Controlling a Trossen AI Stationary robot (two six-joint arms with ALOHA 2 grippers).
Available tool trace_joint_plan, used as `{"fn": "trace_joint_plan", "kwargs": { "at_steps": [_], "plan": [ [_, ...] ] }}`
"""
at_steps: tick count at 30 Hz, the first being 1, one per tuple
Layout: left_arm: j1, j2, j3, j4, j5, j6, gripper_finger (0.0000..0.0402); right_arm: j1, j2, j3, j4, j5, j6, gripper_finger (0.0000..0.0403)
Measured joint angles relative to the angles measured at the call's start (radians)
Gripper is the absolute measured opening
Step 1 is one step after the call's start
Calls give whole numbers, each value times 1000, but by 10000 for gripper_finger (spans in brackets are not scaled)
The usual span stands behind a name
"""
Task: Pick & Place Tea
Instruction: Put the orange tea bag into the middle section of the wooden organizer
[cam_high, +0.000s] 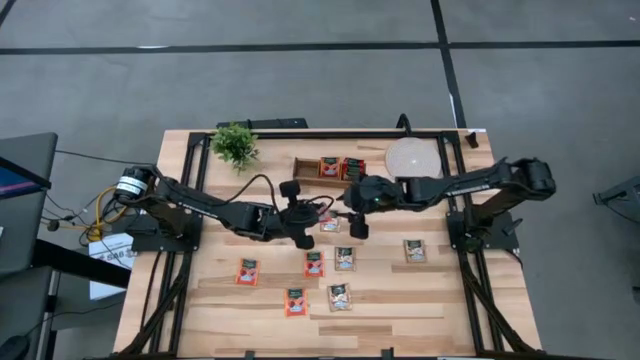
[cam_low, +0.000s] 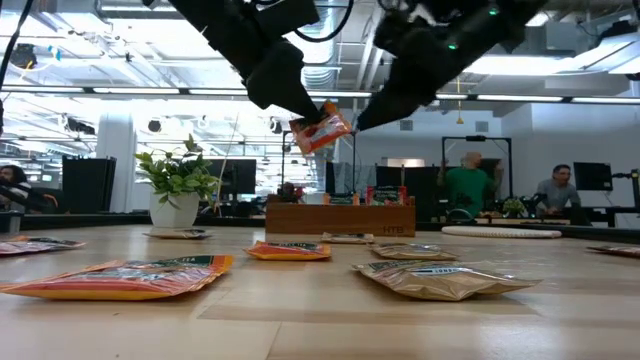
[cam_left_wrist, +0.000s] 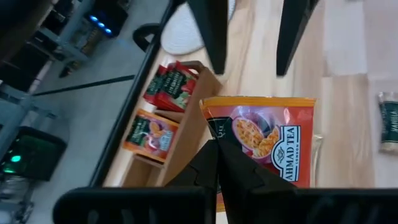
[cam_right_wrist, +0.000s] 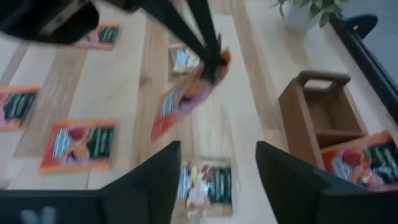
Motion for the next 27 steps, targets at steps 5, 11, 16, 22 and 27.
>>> {"fn": "trace_joint_plan", "kwargs": {
  "at_steps": [5,11,16,22,27],
  "plan": [
    [-10,2,0,1,-30,3,0,-5,48,78,1,-14,-1,236],
    [-18,3,0,-13,-85,20,0,-4,62,135,-3,-48,0,235],
    [-31,3,0,-13,-86,21,0,-10,61,153,-2,-48,1,223],
    [-38,3,1,19,-90,37,0,-13,61,154,-2,-48,8,206],
    [-37,3,2,47,-90,45,0,-12,61,154,-3,-48,9,186]
  ]
}}
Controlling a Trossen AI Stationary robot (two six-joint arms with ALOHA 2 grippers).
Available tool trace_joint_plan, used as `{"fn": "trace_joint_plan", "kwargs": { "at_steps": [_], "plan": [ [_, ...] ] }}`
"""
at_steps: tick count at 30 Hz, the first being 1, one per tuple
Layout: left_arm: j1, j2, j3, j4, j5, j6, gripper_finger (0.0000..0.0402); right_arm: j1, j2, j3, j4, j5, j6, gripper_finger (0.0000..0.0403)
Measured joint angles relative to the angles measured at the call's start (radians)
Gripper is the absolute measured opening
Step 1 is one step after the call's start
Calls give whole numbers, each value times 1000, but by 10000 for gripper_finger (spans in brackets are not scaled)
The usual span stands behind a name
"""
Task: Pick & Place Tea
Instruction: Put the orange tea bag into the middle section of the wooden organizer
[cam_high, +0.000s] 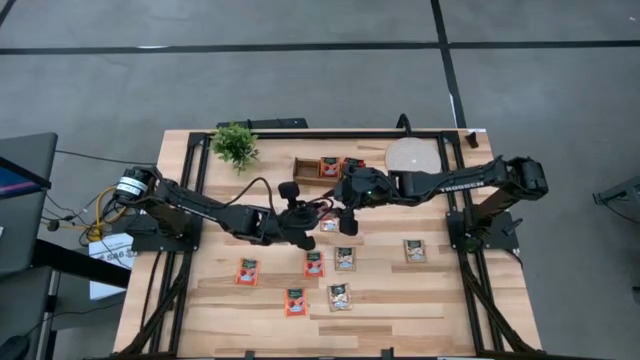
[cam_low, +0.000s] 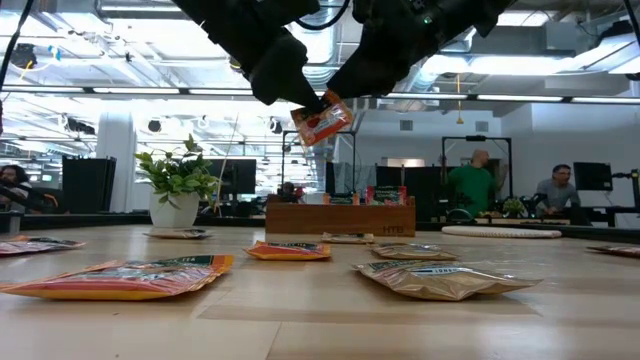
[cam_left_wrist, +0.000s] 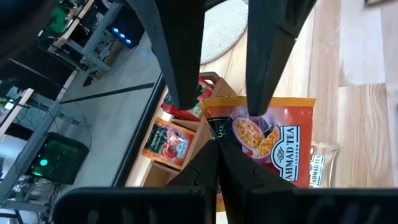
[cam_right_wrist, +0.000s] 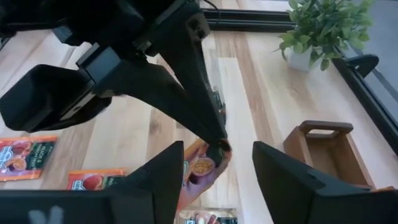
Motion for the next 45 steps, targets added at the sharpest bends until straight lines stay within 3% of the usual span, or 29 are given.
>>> {"fn": "trace_joint_plan", "kwargs": {
  "at_steps": [20,36,45],
  "plan": [
    [0,0,0,14,34,-2,0,0,0,-1,6,1,-33,6],
    [1,0,0,18,36,-4,2,0,0,-2,0,60,-35,0],
    [0,0,0,14,41,-4,70,15,0,-2,-1,95,-34,0]
  ]
}}
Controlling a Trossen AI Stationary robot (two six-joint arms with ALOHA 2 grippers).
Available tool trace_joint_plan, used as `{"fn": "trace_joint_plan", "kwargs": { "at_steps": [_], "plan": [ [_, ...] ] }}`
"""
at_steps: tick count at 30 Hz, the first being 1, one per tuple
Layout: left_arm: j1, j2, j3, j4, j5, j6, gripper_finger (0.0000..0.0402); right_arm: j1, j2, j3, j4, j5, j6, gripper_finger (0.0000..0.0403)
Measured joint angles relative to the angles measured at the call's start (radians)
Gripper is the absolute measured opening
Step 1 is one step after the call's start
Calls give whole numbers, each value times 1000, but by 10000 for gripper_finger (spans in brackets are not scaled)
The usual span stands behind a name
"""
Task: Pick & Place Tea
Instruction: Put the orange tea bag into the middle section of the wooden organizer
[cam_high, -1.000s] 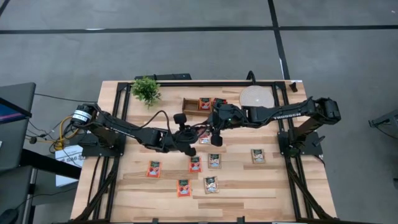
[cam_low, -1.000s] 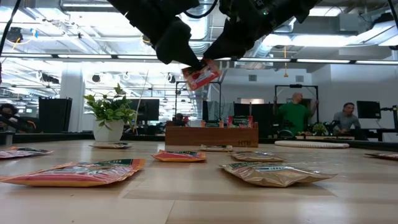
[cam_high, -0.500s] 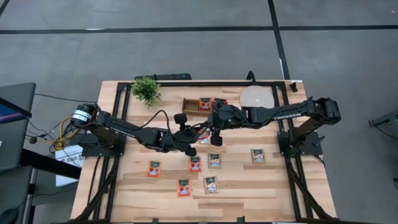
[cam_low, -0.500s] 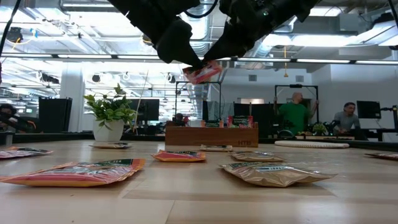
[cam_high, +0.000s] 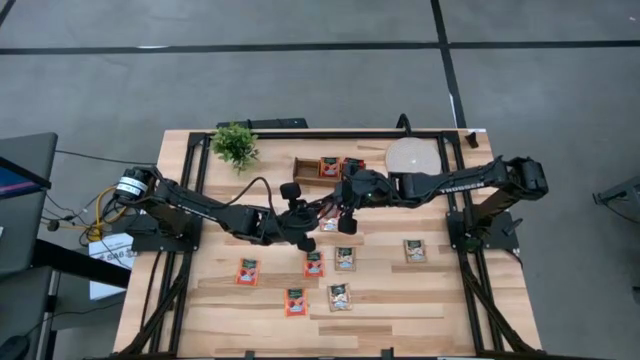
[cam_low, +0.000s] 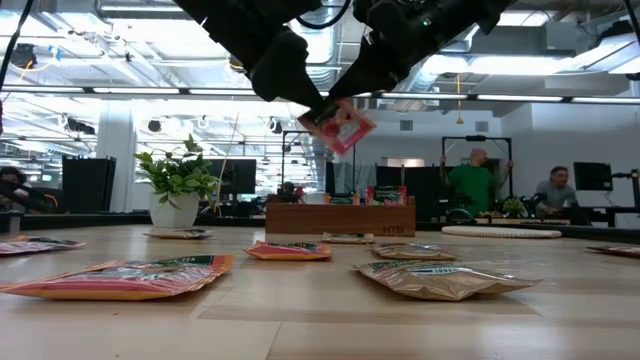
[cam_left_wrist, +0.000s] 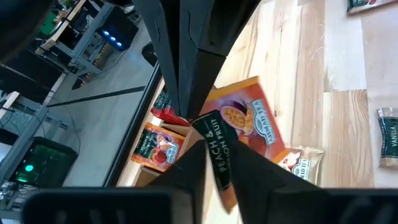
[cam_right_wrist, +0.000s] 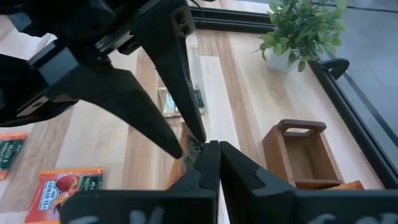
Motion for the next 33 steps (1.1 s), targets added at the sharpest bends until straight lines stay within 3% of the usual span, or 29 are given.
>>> {"fn": "trace_joint_plan", "kwargs": {
  "at_steps": [6,12,18,21,27,33],
  "plan": [
    [-4,0,0,-46,-40,2,136,1,0,0,-5,66,0,0],
    [-28,0,0,-298,-142,-153,162,-47,0,-38,66,97,-11,0],
    [-33,0,0,-595,-124,-478,162,-139,0,-177,372,94,-9,0],
    [-32,0,-5,-659,-140,-571,162,-177,0,-264,566,93,3,0],
    [-33,0,-26,-636,-154,-607,162,-235,47,-391,860,96,66,0],
    [-33,0,-34,-606,-154,-607,162,-275,220,-386,1066,128,70,0]
  ]
}}
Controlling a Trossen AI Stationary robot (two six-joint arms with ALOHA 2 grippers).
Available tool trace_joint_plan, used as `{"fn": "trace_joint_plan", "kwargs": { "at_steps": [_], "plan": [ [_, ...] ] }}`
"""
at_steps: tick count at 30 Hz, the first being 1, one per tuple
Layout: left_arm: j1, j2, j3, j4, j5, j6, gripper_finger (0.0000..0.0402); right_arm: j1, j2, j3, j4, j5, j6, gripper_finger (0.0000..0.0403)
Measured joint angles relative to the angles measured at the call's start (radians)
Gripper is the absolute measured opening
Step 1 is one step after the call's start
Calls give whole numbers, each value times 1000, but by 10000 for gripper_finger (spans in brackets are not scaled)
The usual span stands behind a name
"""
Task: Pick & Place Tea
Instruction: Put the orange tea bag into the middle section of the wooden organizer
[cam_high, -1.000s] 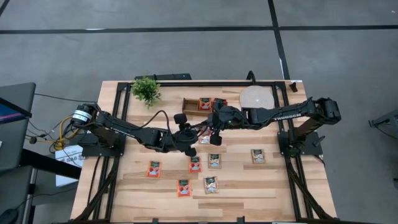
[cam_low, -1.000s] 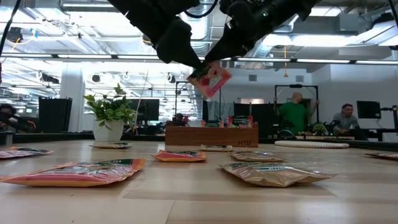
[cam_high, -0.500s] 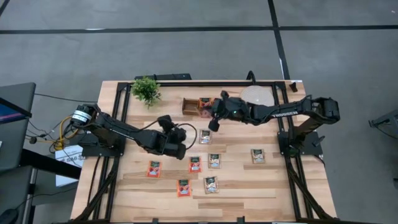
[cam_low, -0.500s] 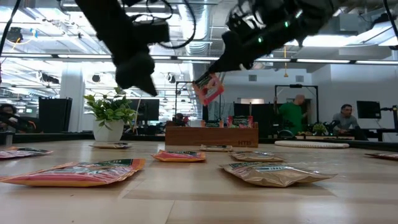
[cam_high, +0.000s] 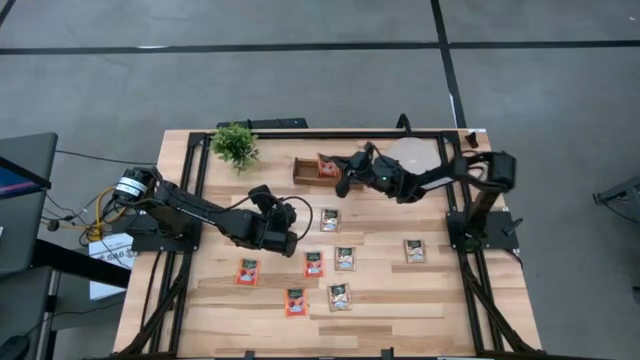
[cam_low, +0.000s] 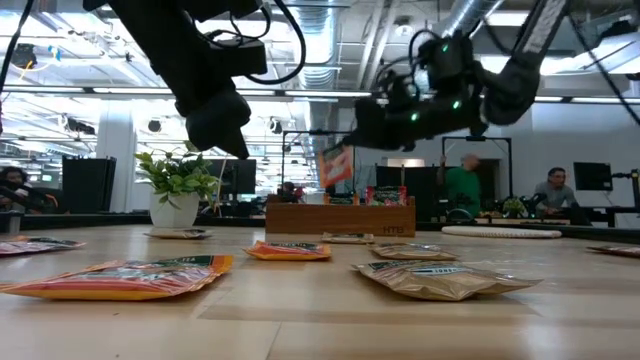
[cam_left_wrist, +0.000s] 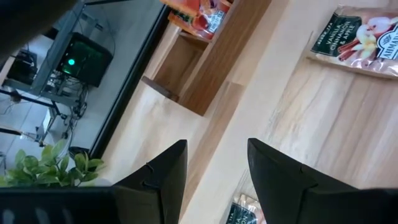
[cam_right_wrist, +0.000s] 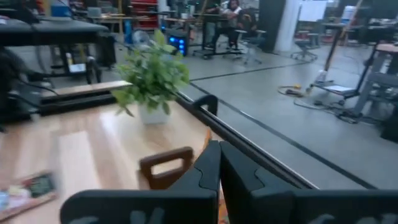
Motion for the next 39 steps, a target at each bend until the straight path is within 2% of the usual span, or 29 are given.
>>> {"fn": "trace_joint_plan", "kwargs": {
  "at_steps": [5,9,15,39],
  "plan": [
    [0,0,0,0,0,0,162,-17,91,16,75,31,-42,0],
    [0,0,0,2,0,1,161,-21,115,17,106,54,-80,0],
    [0,0,0,22,0,4,161,-27,118,17,93,77,-130,0],
    [0,0,-1,53,28,30,162,-33,118,18,28,68,-131,0]
  ]
}}
